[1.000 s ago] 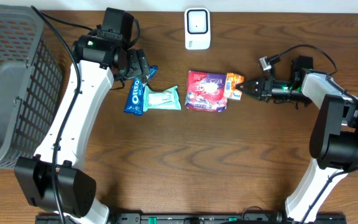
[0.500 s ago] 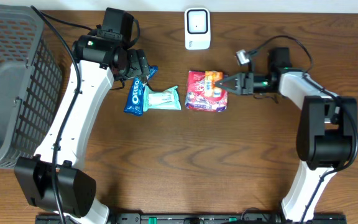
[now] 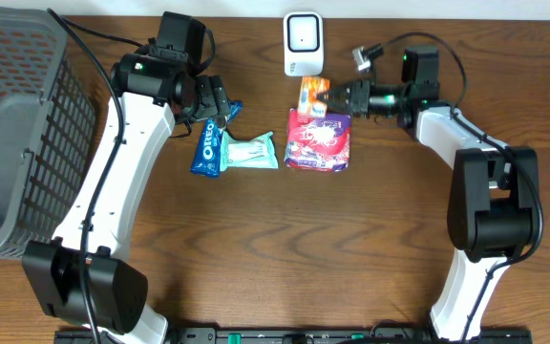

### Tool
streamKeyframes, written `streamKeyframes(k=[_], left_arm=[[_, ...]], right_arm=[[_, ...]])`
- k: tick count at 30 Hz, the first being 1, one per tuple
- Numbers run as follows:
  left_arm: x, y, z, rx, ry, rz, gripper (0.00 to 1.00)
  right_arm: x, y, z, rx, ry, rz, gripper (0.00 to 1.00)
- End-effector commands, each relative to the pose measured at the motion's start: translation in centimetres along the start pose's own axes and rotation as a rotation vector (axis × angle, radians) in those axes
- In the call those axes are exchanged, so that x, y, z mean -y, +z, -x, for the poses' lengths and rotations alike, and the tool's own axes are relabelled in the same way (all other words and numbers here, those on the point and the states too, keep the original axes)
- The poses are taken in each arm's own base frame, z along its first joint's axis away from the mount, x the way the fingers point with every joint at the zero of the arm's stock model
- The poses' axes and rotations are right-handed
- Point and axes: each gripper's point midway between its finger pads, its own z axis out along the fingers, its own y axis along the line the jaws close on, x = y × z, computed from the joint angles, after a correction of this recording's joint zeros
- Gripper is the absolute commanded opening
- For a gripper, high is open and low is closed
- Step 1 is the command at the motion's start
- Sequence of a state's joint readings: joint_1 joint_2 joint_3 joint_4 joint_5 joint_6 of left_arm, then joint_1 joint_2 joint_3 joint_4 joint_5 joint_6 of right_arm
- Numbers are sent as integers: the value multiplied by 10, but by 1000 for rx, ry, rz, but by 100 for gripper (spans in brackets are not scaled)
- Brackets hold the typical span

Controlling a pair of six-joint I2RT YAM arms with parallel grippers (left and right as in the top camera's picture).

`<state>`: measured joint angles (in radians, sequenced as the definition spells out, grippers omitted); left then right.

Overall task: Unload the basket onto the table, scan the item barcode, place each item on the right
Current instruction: 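Carry the orange box with the right gripper under the scanner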

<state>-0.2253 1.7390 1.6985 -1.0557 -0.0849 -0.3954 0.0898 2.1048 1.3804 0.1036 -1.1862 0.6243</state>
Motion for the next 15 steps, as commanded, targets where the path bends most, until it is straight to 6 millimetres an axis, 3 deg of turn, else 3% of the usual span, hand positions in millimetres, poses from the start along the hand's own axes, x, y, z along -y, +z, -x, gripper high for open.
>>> streamKeyframes(k=[1, 4, 8, 11, 15], left_arm=[[-2, 1, 1, -1, 2, 11, 98], [-2, 1, 1, -1, 2, 11, 98], [-2, 1, 1, -1, 2, 11, 98], [-2, 1, 1, -1, 2, 11, 98], [-2, 1, 1, -1, 2, 11, 98]], right_arm=[[-13, -1, 54, 198, -18, -173, 1], [6, -10, 81, 329, -50, -410, 1], [37, -48, 103, 455, -168, -905, 1], [30, -68, 116, 495, -366, -1200, 1], [4, -63, 128, 485, -642, -1380, 1]])
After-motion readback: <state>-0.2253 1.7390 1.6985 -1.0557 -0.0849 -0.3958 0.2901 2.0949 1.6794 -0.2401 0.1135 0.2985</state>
